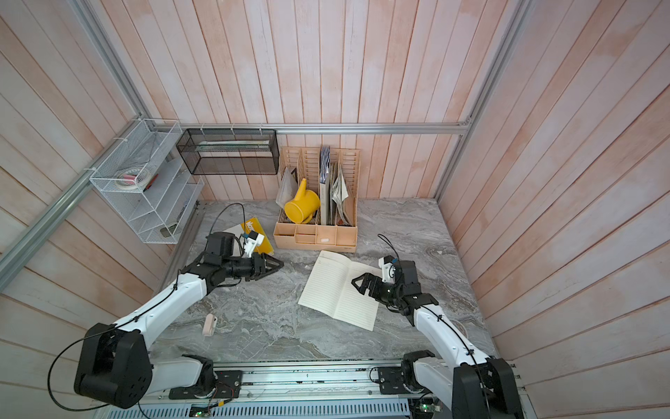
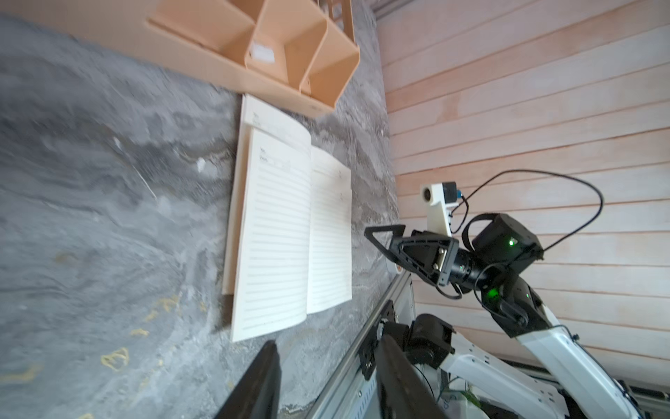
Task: Close the notebook
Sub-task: Move the notebook to the center of the board.
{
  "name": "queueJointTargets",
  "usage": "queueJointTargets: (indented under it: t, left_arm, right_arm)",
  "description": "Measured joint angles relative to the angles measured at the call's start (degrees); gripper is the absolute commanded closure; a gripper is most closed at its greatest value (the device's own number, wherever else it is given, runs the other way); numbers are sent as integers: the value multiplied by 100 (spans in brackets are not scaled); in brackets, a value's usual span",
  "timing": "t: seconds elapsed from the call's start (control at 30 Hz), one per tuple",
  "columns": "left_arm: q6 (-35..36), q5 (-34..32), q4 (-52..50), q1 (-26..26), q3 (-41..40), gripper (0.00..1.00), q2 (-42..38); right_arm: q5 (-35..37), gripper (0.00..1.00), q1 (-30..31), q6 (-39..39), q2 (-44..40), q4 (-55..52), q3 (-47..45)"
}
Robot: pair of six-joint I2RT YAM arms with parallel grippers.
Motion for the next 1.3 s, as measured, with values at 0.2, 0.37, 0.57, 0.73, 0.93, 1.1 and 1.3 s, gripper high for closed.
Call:
queueJointTargets:
  t: [0.2, 0.37, 0.57, 0.73, 0.93, 1.1, 1.3]
  left_arm:
    - [-542, -221, 492, -452, -1248, 50, -358]
    - [-938, -396, 833, -754, -1860, 50, -400]
    - [-1281, -570, 1360, -960, -1956, 50, -17]
    - [-1499, -675, 1770, -1145, -1919, 50, 619]
    - [-1749, -739, 2295, -1220, -1784, 50, 1178]
    - [-1904, -745, 2710, -1268, -1615, 50, 1611]
    - [-2085, -782, 3062, -1335, -1517, 54, 1893]
  right_arm:
    - [120, 2, -55, 57, -90, -63, -542]
    - [120, 2, -57, 66, -68, -33, -654]
    - [118, 2, -57, 24, -46, -35, -649]
    - [114, 2, -57, 2, -35, -35, -645]
    - [101, 2, -57, -7, -37, -35, -645]
    - [76, 2, -68, -26, -37, -35, -645]
    - [55, 2, -79, -68, -42, -42, -645]
